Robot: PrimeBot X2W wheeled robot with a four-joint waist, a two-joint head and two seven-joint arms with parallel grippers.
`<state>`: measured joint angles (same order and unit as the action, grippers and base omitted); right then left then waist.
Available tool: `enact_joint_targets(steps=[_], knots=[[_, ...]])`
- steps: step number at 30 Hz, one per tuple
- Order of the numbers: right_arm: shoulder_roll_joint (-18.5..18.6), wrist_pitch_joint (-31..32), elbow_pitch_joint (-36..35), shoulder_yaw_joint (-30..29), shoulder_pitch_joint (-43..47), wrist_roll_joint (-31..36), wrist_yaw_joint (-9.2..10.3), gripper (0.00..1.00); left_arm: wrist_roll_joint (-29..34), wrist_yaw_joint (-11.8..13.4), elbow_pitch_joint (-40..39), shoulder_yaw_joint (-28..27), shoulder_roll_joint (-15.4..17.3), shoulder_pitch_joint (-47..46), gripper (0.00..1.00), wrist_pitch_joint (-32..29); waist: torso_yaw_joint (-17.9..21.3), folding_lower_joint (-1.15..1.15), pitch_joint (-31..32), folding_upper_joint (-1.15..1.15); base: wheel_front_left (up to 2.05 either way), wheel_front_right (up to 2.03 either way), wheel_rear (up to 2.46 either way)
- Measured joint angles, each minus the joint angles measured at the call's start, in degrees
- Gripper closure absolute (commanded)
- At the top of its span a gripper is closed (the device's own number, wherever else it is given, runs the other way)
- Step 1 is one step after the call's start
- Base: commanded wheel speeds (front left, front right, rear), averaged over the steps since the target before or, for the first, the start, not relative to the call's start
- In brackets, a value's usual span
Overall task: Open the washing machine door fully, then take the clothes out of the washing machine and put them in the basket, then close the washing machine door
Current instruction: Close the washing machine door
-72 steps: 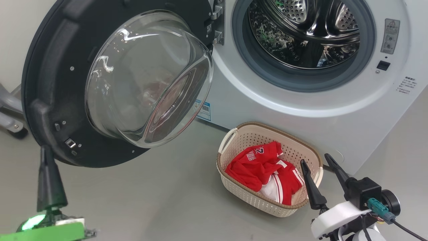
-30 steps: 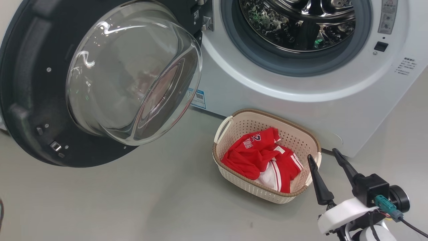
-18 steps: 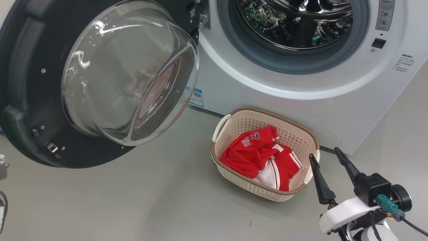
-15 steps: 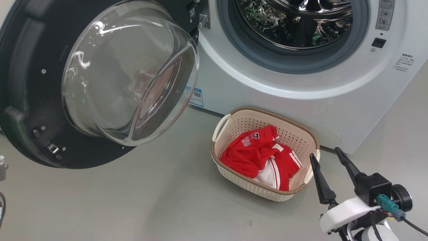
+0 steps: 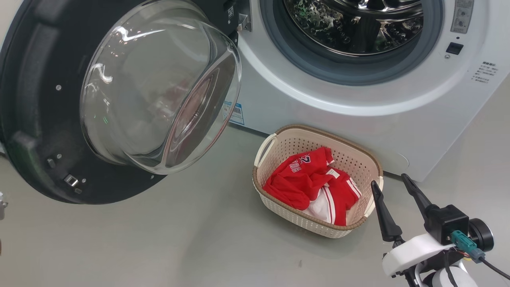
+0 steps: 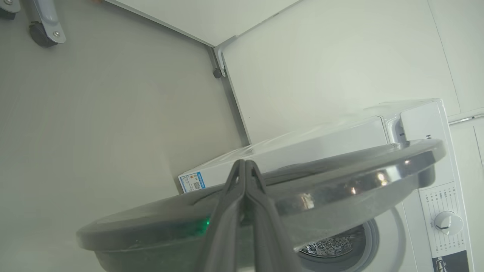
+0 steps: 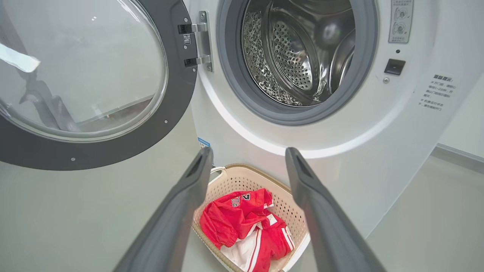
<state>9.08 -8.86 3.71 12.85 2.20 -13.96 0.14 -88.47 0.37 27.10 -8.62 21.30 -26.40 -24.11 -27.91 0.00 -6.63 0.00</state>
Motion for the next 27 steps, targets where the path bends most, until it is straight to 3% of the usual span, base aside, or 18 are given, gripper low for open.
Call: enact_joint_targets(steps=[6, 13, 27], knots=[[0.2, 0.2, -0.5, -0.1, 0.0, 0.0, 0.01, 0.00, -2.8, -1.4, -0.1, -0.1, -0.4, 0.2, 1.00, -2.6, -0.4, 0.00, -0.3, 0.00, 0.00, 0.00, 0.00], [0.2, 0.5, -0.9, 0.0, -0.3, 0.0, 0.01, 0.00, -5.7, -4.7, -0.8, -1.3, -0.6, 1.9, 1.00, -5.2, -0.5, 0.00, -1.1, 0.00, 0.00, 0.00, 0.00], [0.4, 0.5, -0.9, -0.4, -0.6, 0.0, 0.03, 0.00, -7.8, -6.7, -7.0, 1.6, -3.2, 6.2, 1.00, -12.3, -0.5, 0.00, -1.1, 0.00, 0.00, 0.00, 0.00]])
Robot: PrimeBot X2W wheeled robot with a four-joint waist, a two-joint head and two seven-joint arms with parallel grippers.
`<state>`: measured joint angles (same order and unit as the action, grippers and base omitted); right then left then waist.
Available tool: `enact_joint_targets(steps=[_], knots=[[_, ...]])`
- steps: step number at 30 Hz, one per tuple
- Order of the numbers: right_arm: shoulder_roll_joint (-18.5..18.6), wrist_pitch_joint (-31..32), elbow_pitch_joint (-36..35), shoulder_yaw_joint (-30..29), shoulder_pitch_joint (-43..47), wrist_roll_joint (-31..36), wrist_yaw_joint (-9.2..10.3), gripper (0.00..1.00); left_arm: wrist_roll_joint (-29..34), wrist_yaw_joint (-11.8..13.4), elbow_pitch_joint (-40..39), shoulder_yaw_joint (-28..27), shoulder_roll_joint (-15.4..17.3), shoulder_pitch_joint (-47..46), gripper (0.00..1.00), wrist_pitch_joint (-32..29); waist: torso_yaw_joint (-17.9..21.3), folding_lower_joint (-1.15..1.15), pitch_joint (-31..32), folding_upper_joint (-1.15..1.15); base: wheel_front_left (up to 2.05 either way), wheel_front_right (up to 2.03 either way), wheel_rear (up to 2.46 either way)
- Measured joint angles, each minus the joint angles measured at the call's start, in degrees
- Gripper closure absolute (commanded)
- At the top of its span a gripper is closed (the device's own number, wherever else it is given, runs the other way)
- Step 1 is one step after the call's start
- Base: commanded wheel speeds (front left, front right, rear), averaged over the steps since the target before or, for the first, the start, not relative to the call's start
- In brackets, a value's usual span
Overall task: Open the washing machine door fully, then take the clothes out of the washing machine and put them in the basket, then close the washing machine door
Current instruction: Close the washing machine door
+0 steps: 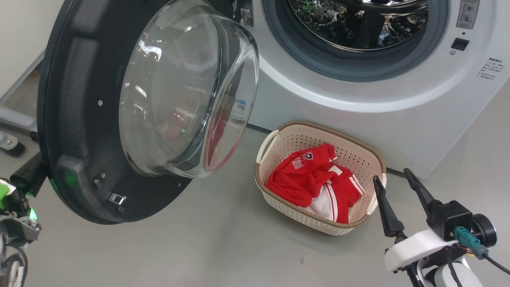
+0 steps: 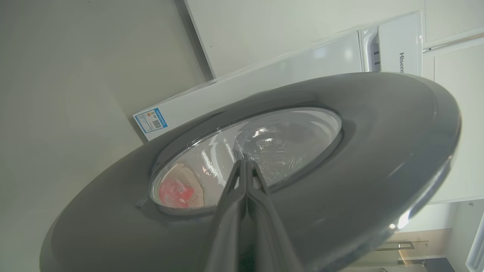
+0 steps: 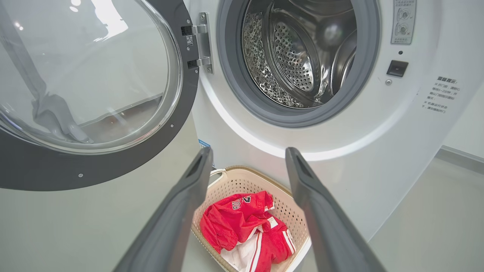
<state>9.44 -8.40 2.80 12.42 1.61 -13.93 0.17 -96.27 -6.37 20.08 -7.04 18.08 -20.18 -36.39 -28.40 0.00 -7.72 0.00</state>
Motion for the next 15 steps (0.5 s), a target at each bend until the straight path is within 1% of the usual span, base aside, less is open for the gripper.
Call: enact_joint_targets(steps=[3, 5, 15], knots=[[-0.1, -0.1, 0.1, -0.1, 0.0, 0.0, 0.11, 0.00, -1.1, 0.0, -1.6, 0.2, 0.0, 1.2, 1.00, -1.4, 0.1, 0.00, 0.3, 0.00, 0.00, 0.00, 0.00], [-0.2, -0.2, 0.1, -0.1, 0.0, -0.1, 0.52, 0.00, -1.8, -0.1, -2.9, 0.3, -0.2, 2.0, 1.00, -2.1, 0.2, 0.00, 0.6, 0.00, 0.00, 0.00, 0.00], [-0.5, -0.5, 0.2, 0.1, 0.0, -0.1, 0.51, 0.00, -2.9, -0.5, -9.3, 1.7, -1.0, 6.5, 1.00, -5.9, 1.5, 0.00, 1.1, 0.00, 0.00, 0.00, 0.00]])
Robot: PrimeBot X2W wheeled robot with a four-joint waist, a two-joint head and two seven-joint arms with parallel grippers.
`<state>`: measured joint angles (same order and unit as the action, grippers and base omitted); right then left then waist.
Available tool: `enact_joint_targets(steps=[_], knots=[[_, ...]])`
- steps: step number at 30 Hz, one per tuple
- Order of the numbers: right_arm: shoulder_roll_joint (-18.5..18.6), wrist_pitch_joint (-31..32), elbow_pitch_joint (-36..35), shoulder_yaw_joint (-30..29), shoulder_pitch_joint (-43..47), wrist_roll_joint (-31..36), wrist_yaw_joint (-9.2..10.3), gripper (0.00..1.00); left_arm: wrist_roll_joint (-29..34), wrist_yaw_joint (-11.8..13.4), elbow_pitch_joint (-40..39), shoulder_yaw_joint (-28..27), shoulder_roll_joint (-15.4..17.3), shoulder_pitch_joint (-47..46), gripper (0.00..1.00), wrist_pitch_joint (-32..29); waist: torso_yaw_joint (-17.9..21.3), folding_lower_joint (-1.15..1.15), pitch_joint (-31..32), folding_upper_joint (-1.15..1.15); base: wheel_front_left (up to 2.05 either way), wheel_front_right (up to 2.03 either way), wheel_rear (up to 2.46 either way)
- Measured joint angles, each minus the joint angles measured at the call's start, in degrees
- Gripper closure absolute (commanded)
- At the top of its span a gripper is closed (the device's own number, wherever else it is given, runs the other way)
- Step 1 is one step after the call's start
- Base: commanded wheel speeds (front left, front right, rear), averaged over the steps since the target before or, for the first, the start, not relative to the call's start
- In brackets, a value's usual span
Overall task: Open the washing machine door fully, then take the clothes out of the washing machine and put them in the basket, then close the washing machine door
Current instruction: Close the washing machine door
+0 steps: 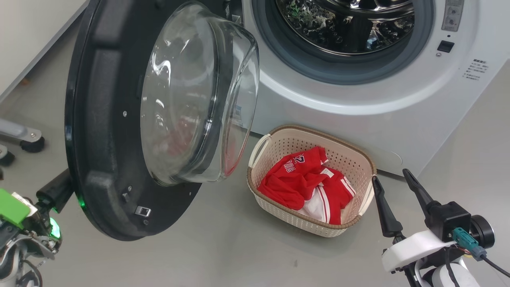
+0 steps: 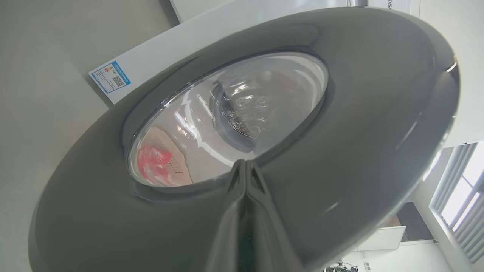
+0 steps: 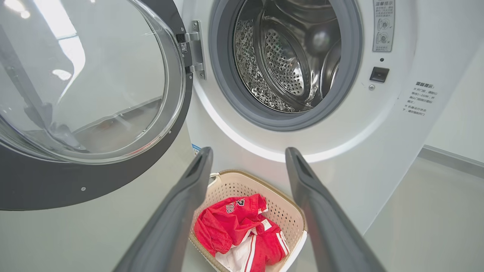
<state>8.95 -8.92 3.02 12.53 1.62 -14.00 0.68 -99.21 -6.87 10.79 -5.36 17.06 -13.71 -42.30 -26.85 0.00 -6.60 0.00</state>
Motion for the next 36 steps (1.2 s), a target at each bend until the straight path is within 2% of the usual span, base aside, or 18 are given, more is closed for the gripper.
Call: enact_joint_targets(steps=[18, 36], knots=[[-1.1, -1.0, 0.1, 0.4, -0.6, -0.1, 0.05, 0.00, -2.0, 0.0, -12.0, 0.1, -2.0, 5.9, 1.00, -2.6, 6.8, 0.00, -1.1, 0.00, 0.00, 0.00, 0.00], [-2.1, -2.1, 0.2, 0.4, -3.0, -0.5, 0.57, 0.00, -2.1, 0.0, -17.5, 0.2, -5.0, 7.4, 1.00, -2.7, 17.4, 0.00, -4.4, 0.00, 0.00, 0.00, 0.00]])
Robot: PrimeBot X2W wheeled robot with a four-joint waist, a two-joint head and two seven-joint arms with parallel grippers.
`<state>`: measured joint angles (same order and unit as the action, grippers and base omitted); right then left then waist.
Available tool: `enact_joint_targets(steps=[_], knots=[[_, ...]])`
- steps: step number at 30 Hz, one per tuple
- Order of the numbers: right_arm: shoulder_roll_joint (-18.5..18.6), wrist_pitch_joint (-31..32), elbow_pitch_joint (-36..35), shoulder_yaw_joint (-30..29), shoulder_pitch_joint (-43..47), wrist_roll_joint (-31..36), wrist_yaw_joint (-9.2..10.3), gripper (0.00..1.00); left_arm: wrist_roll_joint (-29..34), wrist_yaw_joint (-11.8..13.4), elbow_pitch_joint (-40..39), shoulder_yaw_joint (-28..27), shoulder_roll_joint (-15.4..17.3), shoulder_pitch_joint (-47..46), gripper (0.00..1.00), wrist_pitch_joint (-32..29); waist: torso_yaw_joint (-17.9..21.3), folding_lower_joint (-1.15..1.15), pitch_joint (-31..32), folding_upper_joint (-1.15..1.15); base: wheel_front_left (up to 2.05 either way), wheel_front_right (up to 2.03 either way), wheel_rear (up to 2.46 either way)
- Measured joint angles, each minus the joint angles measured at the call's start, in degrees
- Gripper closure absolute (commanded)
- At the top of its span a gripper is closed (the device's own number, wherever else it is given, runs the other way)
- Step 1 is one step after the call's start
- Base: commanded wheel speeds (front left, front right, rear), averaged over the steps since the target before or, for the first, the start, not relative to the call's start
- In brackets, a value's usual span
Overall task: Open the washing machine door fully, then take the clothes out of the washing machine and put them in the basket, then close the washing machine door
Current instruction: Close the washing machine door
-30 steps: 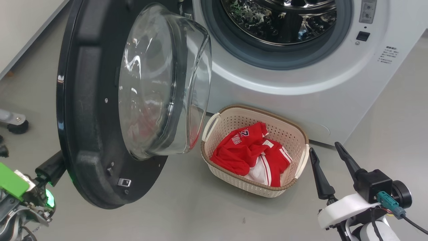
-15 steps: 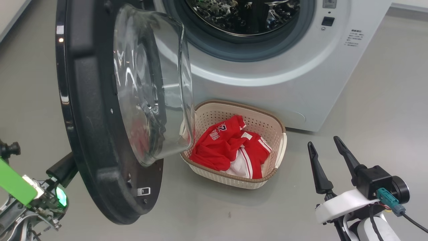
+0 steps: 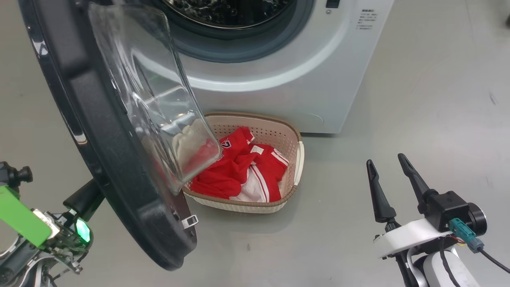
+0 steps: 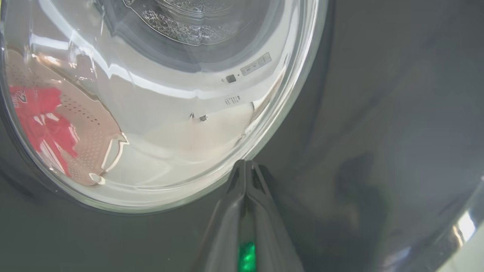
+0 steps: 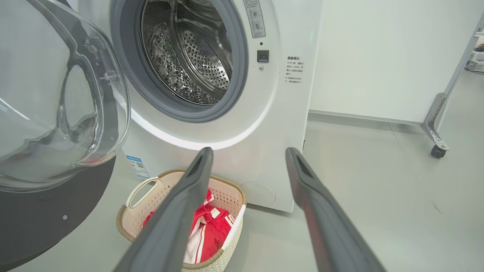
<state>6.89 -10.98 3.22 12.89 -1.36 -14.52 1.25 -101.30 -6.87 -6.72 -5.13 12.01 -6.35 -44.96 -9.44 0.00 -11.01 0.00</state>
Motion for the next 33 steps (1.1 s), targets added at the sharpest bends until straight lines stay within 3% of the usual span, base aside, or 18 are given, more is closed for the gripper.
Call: enact_joint_targets(steps=[18, 33], knots=[[-1.0, -1.8, 1.2, -0.3, -2.9, -0.5, -0.10, 0.00, 0.1, 0.0, 2.5, 1.4, -4.1, -3.3, 1.00, 2.3, 11.2, 0.00, -3.0, 0.00, 0.00, 0.00, 0.00], [-1.5, -2.4, 2.1, 0.6, -4.1, -0.6, -0.71, 0.00, 0.1, 0.0, 7.5, 1.6, -7.0, -10.6, 1.00, 5.1, 16.0, 0.00, -5.1, 0.00, 0.00, 0.00, 0.00]])
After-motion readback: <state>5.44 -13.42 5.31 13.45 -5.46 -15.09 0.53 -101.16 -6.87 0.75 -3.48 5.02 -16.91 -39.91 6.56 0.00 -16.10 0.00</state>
